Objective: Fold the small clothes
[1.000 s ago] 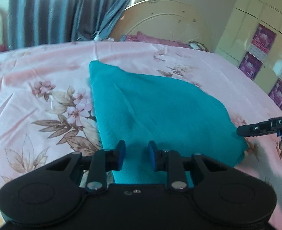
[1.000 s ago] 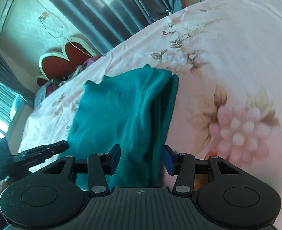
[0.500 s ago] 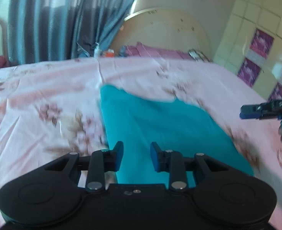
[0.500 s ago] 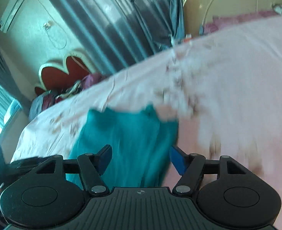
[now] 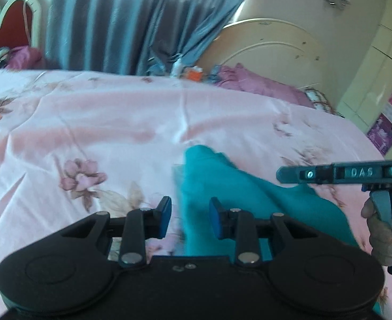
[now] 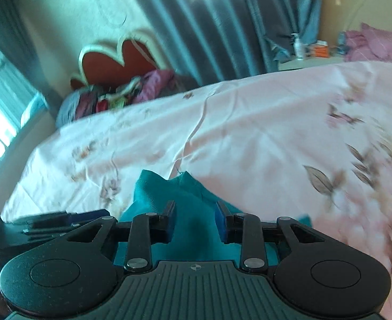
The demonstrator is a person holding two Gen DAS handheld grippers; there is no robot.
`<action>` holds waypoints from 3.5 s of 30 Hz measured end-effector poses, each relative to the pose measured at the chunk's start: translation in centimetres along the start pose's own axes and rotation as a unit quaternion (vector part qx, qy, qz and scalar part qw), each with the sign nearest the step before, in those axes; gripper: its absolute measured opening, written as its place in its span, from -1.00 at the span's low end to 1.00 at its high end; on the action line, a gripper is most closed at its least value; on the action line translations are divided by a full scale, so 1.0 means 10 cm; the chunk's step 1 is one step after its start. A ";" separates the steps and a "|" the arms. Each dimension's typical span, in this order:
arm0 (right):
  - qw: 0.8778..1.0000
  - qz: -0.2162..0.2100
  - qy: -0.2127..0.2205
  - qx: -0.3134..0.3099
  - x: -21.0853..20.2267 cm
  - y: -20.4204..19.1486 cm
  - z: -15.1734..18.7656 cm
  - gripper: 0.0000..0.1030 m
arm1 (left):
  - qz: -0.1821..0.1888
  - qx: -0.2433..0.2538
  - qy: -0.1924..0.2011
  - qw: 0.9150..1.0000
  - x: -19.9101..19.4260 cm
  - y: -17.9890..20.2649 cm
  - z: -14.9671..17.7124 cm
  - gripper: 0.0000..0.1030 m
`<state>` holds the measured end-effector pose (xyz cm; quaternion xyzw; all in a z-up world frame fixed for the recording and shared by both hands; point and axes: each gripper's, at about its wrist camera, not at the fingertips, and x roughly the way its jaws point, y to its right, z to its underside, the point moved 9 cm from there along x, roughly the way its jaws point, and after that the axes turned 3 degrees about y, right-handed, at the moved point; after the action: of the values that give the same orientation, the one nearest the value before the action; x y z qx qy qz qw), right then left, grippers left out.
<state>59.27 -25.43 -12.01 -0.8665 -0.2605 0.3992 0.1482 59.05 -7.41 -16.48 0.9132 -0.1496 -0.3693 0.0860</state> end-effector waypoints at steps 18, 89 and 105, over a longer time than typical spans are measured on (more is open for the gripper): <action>0.985 0.040 -0.008 -0.165 0.39 -0.22 0.29 -0.96 | 0.049 -0.015 -0.025 0.998 0.06 -0.03 0.14 -0.48; 0.994 0.095 0.050 0.032 -1.74 0.00 1.48 0.10 | 0.011 0.092 -0.027 0.995 -0.84 0.41 0.79 -0.35; 0.984 0.112 0.048 0.131 -1.75 0.42 1.35 0.10 | -0.030 0.105 -0.015 0.994 -0.93 0.27 0.70 0.55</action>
<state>40.72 -38.17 -11.81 -0.8815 -0.0997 0.4020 0.2269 47.24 -7.18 -14.76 0.9155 -0.1616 -0.3677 -0.0238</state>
